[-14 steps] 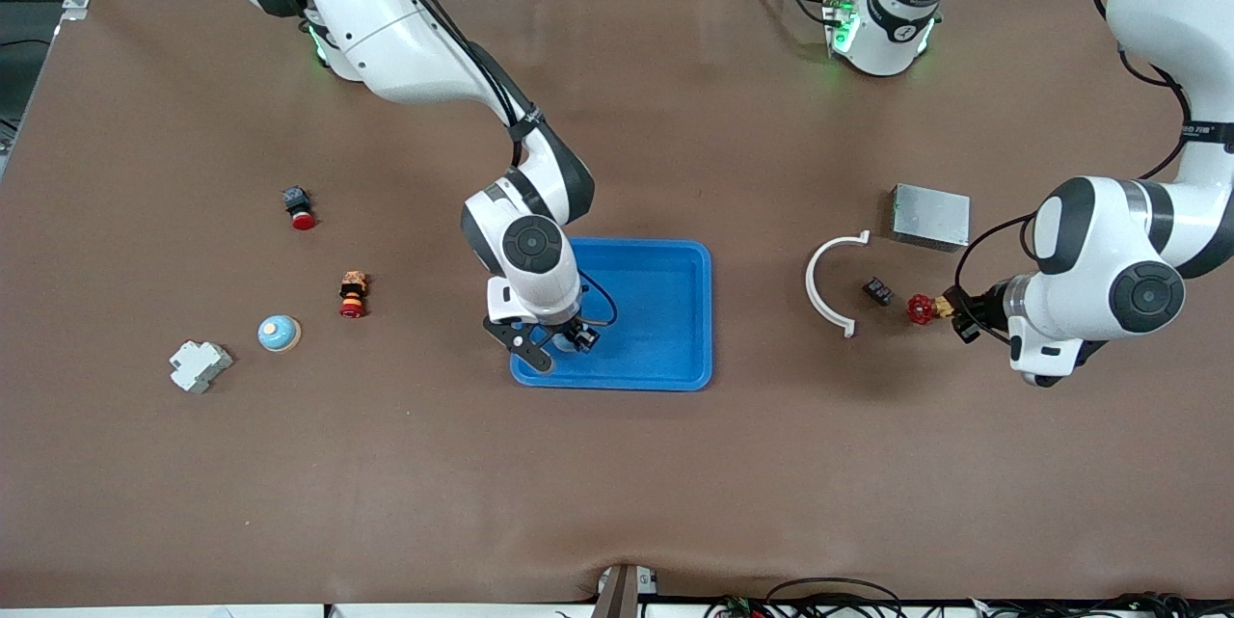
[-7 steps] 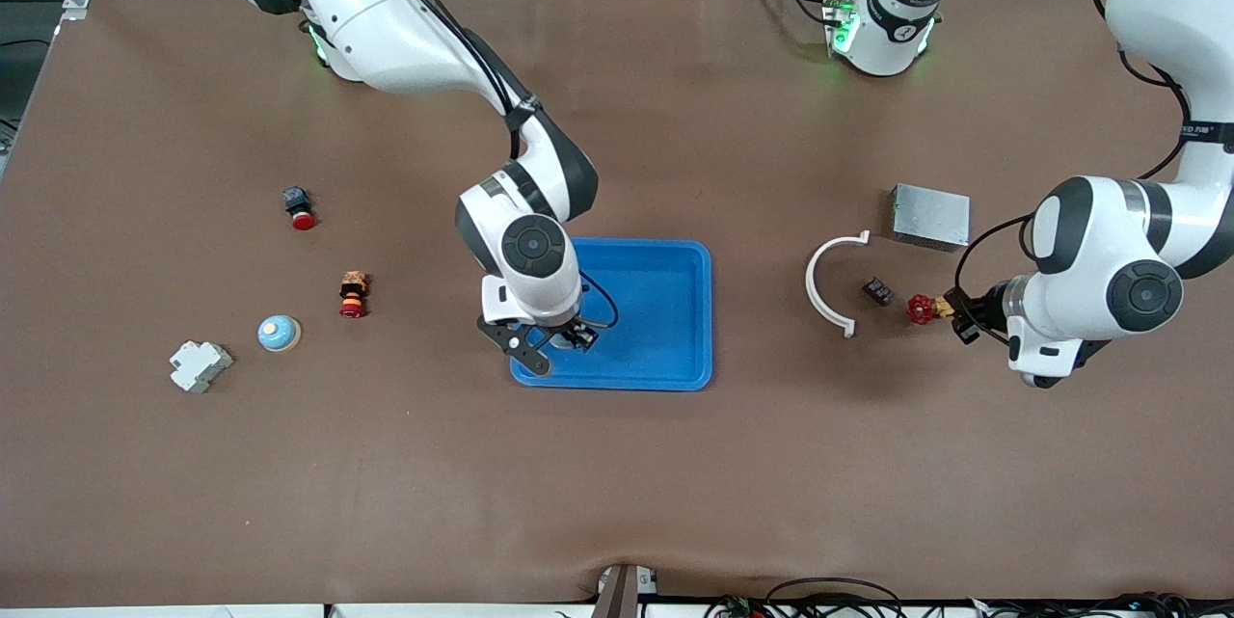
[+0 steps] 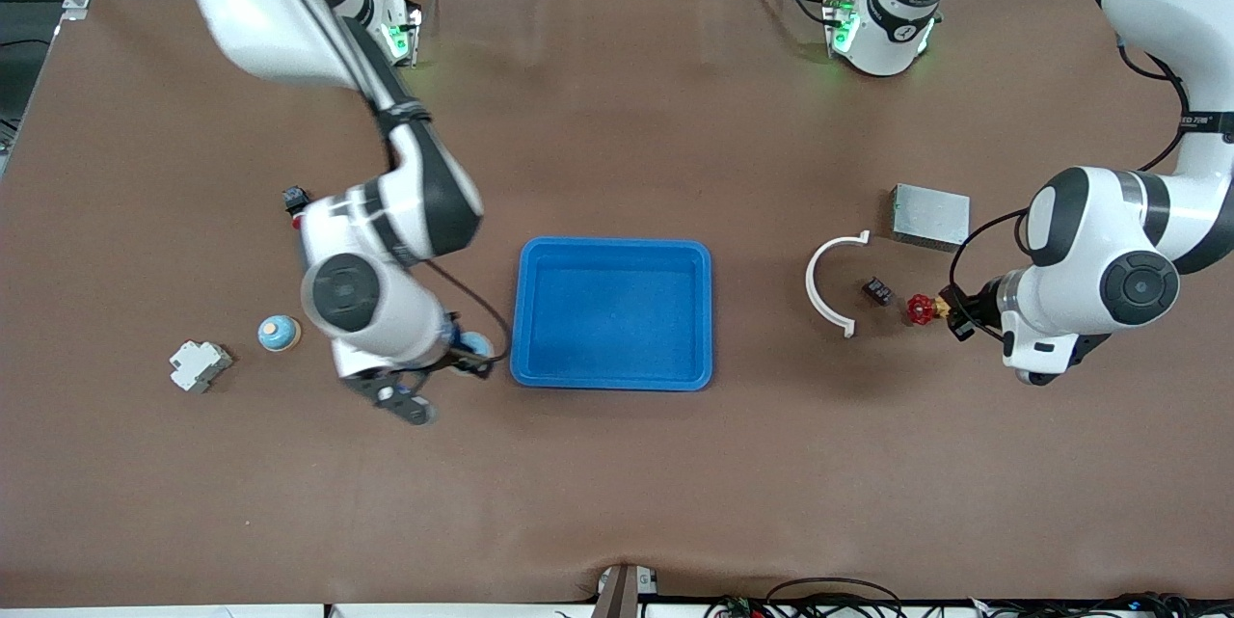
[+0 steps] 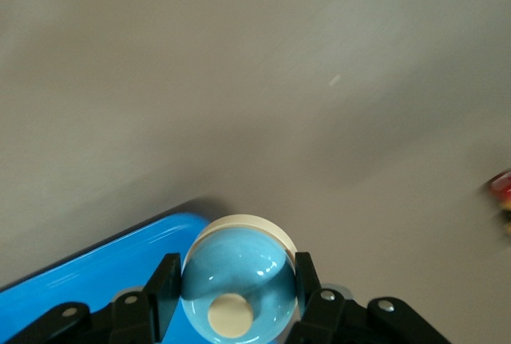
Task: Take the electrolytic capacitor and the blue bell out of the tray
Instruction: 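Carry the second bell with the right gripper toward the first bell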
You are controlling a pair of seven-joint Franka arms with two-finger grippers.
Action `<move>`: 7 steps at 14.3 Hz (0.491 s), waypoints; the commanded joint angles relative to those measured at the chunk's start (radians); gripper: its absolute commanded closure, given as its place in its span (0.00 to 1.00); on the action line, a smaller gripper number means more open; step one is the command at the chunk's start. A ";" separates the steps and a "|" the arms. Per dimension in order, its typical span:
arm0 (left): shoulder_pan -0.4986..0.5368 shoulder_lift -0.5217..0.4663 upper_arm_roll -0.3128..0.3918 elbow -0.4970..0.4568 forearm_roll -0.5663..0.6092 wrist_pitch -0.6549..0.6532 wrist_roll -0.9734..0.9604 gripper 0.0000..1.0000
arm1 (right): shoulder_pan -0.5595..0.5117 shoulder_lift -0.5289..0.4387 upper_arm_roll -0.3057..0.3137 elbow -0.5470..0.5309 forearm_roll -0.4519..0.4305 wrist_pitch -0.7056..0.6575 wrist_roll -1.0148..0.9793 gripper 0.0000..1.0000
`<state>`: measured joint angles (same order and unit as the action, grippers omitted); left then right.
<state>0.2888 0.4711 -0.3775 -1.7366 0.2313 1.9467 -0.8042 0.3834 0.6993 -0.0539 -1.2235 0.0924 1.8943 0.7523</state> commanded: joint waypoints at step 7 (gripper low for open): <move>0.092 0.090 0.006 -0.018 0.233 0.164 0.034 1.00 | -0.288 -0.021 0.016 -0.051 0.042 0.034 -0.577 1.00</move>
<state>0.3316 0.5245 -0.3636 -1.7525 0.4135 2.0439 -0.8012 0.1330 0.6874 -0.0552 -1.2439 0.1013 1.8954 0.2604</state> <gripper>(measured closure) 0.696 0.379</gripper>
